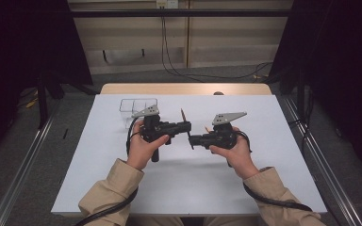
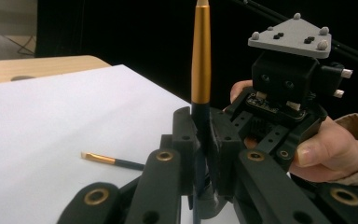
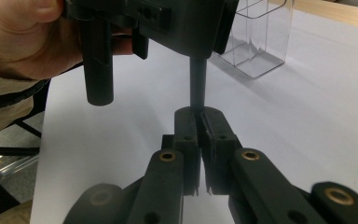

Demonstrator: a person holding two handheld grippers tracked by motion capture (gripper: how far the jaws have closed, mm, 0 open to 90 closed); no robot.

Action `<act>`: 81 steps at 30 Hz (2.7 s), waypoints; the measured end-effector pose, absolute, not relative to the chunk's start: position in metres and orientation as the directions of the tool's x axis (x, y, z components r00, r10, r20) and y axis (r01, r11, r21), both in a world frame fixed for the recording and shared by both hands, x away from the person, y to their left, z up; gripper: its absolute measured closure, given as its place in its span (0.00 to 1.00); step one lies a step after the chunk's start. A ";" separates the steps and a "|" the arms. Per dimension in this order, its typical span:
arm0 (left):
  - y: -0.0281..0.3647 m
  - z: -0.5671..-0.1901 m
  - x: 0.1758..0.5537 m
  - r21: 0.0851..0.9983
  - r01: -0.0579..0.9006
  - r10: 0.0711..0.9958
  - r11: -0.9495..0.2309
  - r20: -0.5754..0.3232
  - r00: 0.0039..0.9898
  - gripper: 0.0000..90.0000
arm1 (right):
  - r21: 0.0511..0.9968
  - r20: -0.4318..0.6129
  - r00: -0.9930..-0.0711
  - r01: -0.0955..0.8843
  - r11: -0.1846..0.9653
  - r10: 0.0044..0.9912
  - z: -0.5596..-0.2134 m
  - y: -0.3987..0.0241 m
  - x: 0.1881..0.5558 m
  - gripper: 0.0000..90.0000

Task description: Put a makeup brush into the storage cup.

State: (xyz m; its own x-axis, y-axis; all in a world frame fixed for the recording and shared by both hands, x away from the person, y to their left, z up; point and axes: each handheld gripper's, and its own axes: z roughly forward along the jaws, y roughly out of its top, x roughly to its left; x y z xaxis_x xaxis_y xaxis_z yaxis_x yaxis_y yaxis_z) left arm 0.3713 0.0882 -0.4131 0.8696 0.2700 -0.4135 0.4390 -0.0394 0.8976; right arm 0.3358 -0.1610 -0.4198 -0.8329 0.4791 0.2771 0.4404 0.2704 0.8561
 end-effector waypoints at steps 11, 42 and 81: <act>0.087 -0.412 0.369 0.911 0.410 0.289 -0.049 -0.380 0.879 0.93 | 0.852 0.270 -0.827 0.444 0.277 0.493 -0.420 -0.156 0.337 0.95; 0.098 -0.405 0.369 0.935 0.351 0.340 -0.054 -0.314 0.887 0.93 | 0.924 0.119 -0.834 0.291 0.247 0.538 -0.418 -0.192 0.318 0.22; 0.107 -0.409 0.368 0.934 0.353 0.359 -0.057 -0.310 0.880 0.93 | 0.937 0.140 -0.757 0.309 0.161 0.638 -0.434 -0.269 0.282 0.04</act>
